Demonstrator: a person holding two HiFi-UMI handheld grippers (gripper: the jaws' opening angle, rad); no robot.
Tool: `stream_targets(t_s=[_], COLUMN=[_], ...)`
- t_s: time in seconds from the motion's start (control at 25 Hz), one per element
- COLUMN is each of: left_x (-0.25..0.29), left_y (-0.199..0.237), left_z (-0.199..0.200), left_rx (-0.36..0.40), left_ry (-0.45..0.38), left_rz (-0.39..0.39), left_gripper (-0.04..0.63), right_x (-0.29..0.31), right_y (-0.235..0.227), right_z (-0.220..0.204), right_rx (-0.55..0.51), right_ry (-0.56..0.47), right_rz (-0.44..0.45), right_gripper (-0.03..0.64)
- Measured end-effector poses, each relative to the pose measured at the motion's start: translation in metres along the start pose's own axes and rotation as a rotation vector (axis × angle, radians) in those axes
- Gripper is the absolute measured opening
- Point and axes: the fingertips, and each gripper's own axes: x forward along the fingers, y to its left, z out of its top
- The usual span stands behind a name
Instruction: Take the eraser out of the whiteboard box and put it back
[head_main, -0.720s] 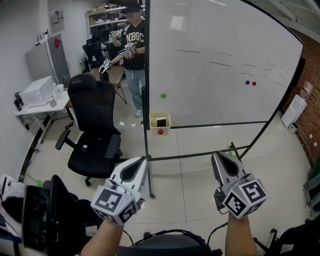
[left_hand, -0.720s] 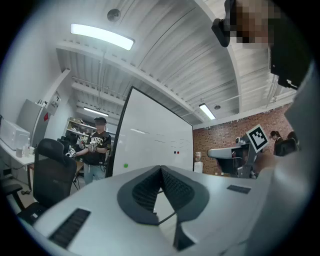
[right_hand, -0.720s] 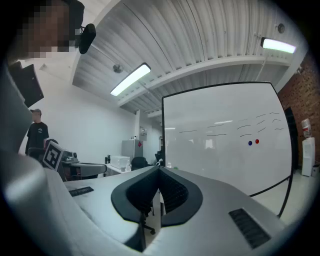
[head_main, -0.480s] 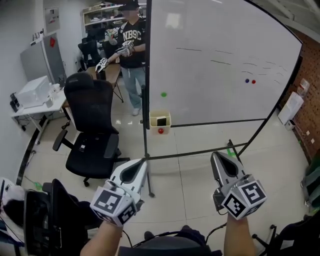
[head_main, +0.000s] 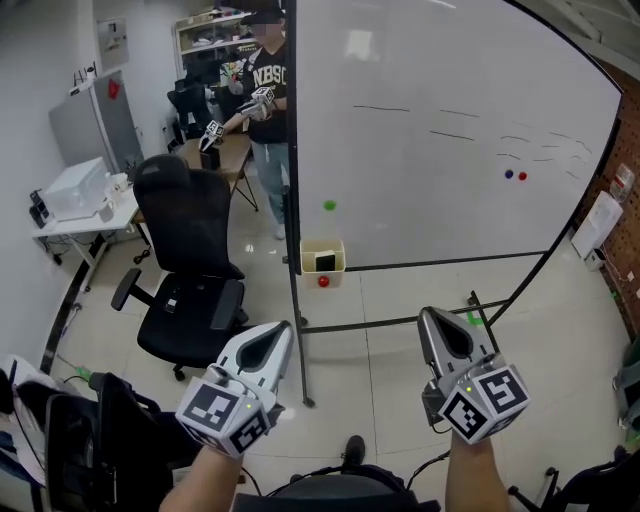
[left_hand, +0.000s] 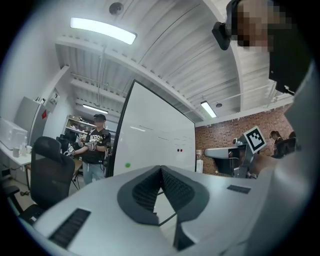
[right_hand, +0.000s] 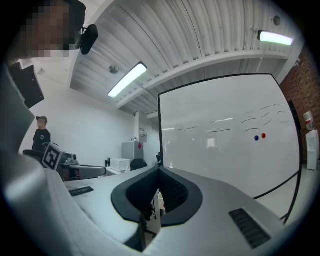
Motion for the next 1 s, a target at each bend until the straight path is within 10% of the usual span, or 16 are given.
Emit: stream_targets(t_s=[1.0], left_x=[0.157], left_y=[0.044], left_z=[0.018], left_rx=[0.039], left_ry=[-0.009], left_rz=[0.119], left_gripper=[0.032], right_x=[0.124], right_y=[-0.117], right_z=[0.003], right_rx=[0.024], right_ry=[-0.023], right_rz=[0.183], right_gripper=[0.012])
